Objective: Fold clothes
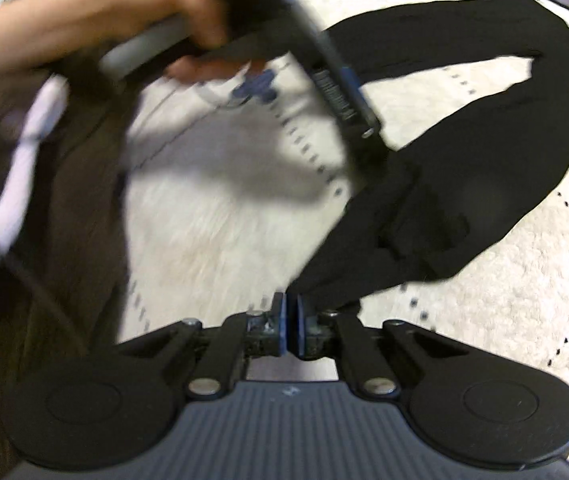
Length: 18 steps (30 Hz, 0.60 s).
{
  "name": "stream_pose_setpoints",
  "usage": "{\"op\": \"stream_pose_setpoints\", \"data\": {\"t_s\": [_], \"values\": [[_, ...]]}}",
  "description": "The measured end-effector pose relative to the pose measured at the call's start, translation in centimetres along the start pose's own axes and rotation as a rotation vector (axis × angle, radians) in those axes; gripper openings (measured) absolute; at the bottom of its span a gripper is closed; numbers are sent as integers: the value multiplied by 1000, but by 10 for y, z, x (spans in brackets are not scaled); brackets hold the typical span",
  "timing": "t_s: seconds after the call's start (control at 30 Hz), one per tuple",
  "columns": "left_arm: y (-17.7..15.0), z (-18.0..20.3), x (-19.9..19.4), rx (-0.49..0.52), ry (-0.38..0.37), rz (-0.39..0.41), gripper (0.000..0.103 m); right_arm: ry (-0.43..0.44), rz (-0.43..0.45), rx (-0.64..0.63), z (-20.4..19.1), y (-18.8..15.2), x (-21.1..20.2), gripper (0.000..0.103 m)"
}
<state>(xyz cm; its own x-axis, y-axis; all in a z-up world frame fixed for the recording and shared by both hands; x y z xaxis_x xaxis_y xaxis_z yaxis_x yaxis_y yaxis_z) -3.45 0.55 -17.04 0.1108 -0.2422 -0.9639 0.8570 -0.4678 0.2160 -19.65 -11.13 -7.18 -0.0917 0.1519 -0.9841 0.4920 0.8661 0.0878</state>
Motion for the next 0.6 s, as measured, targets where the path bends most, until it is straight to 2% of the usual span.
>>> {"op": "stream_pose_setpoints", "data": {"t_s": [0.07, 0.23, 0.33, 0.4, 0.43, 0.5, 0.53, 0.6], "values": [[-6, -3, -2, 37, 57, -30, 58, 9, -50, -2, 0, -12, 4, 8], [-22, -22, -8, 53, 197, -89, 58, 122, -9, 44, -13, -16, 10, 7], [-31, -40, -14, 62, 377, -130, 59, 135, 3, 51, -18, -6, 13, 9], [-36, -53, -16, 92, 533, -170, 59, 96, 18, 110, -4, 2, 12, 18], [-37, -56, -19, 101, 568, -160, 59, 73, 25, 145, 6, 4, 12, 20], [-34, -52, -25, 82, 506, -116, 59, 34, 32, 198, 24, 6, 11, 25], [-32, -46, -28, 57, 410, -87, 59, 8, 33, 236, 37, 4, 11, 26], [-23, -31, -30, 30, 288, -40, 62, -5, 32, 280, 50, 1, 12, 35]]}}
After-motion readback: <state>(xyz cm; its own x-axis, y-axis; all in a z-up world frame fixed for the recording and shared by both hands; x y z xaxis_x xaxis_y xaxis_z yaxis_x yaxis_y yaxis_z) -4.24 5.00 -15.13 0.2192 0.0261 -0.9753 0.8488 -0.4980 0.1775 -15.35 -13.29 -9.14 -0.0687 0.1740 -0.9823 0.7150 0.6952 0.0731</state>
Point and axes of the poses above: each gripper's, at about its wrist camera, not at the fingertips, and x roughly the way its jaws point, z to its right, y to its top, the point moved 9 cm from there along x, roughly the way its jaws point, and after that the axes turned 12 degrees about -z, right-handed, at the moved point
